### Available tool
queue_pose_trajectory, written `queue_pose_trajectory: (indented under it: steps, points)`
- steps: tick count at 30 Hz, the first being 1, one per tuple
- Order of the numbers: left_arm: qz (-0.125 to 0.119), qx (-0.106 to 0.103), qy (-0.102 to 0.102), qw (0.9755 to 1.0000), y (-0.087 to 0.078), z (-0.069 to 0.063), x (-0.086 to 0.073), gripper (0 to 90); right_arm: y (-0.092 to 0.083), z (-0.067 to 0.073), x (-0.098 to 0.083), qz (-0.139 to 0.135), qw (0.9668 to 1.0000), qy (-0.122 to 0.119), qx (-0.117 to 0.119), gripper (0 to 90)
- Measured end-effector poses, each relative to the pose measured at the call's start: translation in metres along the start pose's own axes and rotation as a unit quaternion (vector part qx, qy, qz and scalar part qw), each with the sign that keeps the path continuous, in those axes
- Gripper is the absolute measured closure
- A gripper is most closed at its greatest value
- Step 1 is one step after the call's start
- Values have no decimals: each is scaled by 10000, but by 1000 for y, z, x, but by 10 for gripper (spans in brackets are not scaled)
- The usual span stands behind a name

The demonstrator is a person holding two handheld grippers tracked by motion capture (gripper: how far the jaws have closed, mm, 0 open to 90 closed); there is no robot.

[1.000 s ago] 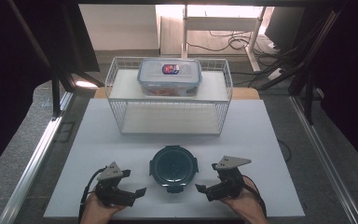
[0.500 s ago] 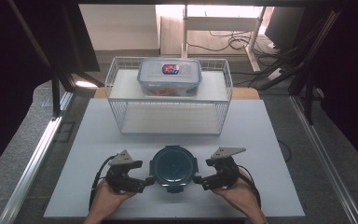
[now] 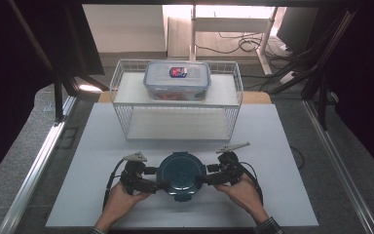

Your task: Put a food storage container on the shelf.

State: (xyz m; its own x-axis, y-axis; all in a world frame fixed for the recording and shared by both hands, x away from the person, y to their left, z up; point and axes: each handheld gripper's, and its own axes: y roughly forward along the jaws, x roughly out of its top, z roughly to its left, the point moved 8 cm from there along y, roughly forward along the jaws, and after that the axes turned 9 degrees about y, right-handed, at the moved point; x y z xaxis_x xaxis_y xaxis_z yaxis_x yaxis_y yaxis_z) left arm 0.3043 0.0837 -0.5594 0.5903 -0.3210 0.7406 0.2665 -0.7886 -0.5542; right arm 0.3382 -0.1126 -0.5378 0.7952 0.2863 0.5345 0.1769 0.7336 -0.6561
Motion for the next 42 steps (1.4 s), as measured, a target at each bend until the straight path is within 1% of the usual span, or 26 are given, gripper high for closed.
queue_pose_trajectory:
  steps: [2,5,6,7,8,9,10,11,12,13,14,16,19,22,23,24,26,29,30,34,36,37,38,40,41,42]
  points:
    - [-4,-166,-113,9998,2,-1,-1,143,4,-3,-3,169,9996,193,121,255]
    - [64,-187,-184,9996,5,0,-3,171,4,-5,-3,194,9991,324,208,272]
    - [23,-232,-336,9992,4,1,-3,182,2,-8,-2,197,9987,396,254,344]
    - [23,-232,-336,9992,4,1,-3,195,2,-8,-2,197,9987,396,254,344]
    - [10,-282,-429,9987,3,2,-3,195,0,-9,-2,222,9983,467,268,395]
    - [-32,-350,-539,9979,2,3,-3,213,-2,-11,-2,258,9978,530,296,418]
    - [-85,-420,-625,9971,1,5,-3,257,-2,-14,-4,312,9954,768,471,427]
    - [-111,-498,-715,9961,0,7,-4,283,-2,-15,-4,303,9942,881,540,437]
    - [-173,-673,-918,9933,-3,11,-5,316,-2,-16,-4,293,9932,966,579,443]
    - [-173,-673,-918,9933,-3,11,-5,352,-2,-16,-4,293,9932,966,579,443]
    - [-213,-747,-1009,9919,-5,12,-6,352,-2,-17,-3,307,9925,1014,612,440]
    - [-260,-800,-1109,9903,-6,14,-8,400,1,-20,-2,334,9892,1211,755,423]
    - [-225,-761,-1079,9910,-6,12,-7,404,1,-22,-2,314,9871,1318,854,449]
    - [-385,-781,-1041,9907,-9,10,-6,448,-2,-21,-2,254,9879,1299,803,496]
    - [-419,-742,-1020,9911,-10,8,-4,465,-6,-21,-1,133,9888,1278,758,588]
    - [-468,-712,-952,9918,-11,5,-3,475,-10,-20,0,-19,9901,1204,717,604]
    - [-498,-624,-808,9935,-14,-1,-2,500,-16,-14,-4,-104,9933,1033,501,619]
    - [-567,-623,-886,9925,-15,-3,-2,517,-19,-10,-7,-168,9942,977,425,626]
    - [-622,-687,-1010,9906,-17,-5,-3,536,-22,-6,-10,-229,9954,876,320,628]
    - [-628,-684,-940,9912,-18,-7,-5,545,-23,-2,-11,-261,9967,727,234,631]
    - [-636,-639,-725,9933,-19,-9,-5,545,-24,-3,-12,-241,9967,714,304,631]
    - [-636,-639,-725,9933,-19,-9,-5,545,-24,-3,-12,-241,9967,714,304,631]
    - [-624,-637,-597,9942,-19,-10,-4,545,-24,-4,-14,-141,9960,758,450,585]
    - [-625,-638,-567,9944,-19,-11,-4,546,-20,-7,-17,44,9945,794,678,518]
    - [-620,-638,-543,9946,-19,-11,-4,546,-20,-7,-17,44,9945,794,678,518]
    - [-617,-678,-575,9941,-19,-9,-5,546,-17,-10,-18,-17,9894,1046,1004,522]
